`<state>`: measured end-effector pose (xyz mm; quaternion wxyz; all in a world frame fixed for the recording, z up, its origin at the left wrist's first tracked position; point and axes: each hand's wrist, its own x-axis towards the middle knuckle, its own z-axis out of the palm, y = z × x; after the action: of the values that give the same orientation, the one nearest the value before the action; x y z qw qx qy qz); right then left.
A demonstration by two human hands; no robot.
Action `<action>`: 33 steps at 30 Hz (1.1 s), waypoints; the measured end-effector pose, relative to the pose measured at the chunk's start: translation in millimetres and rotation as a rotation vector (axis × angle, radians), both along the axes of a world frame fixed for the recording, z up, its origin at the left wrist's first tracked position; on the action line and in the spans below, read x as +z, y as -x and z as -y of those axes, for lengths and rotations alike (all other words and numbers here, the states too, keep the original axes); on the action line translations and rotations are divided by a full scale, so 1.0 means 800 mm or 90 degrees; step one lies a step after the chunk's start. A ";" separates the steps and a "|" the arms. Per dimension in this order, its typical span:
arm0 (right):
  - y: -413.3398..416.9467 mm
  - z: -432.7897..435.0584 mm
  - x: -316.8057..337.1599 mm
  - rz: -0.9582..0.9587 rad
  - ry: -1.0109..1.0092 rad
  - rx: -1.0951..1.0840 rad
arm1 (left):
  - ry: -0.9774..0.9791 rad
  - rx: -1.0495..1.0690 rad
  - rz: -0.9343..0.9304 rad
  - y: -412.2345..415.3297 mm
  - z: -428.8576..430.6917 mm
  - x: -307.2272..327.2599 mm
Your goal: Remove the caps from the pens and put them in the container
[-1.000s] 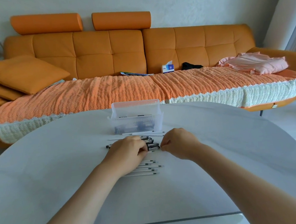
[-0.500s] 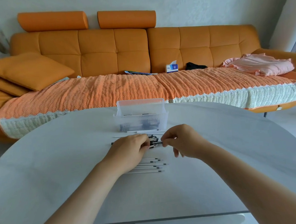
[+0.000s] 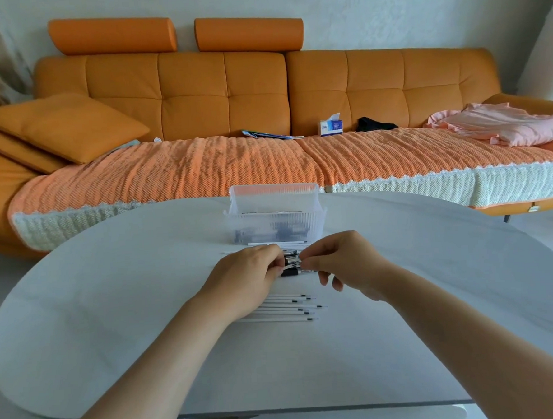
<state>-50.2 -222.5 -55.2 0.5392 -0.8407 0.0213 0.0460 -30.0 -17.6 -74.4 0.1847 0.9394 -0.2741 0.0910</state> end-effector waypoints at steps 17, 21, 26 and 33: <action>0.002 0.003 -0.006 0.017 0.041 0.014 | 0.010 -0.009 -0.007 0.000 0.007 0.000; 0.001 0.006 -0.008 0.048 0.097 0.028 | 0.014 -0.016 -0.012 0.001 0.008 -0.001; 0.000 0.009 -0.016 0.094 0.193 0.063 | 0.027 -0.033 -0.022 0.002 0.012 -0.005; 0.001 0.014 -0.022 0.099 0.260 0.106 | 0.079 -0.079 -0.040 0.001 0.018 -0.015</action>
<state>-50.9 -233.7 -72.8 0.3520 -0.9323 -0.0810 0.0204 -31.0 -32.2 -86.7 0.2565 0.9098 -0.3194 0.0664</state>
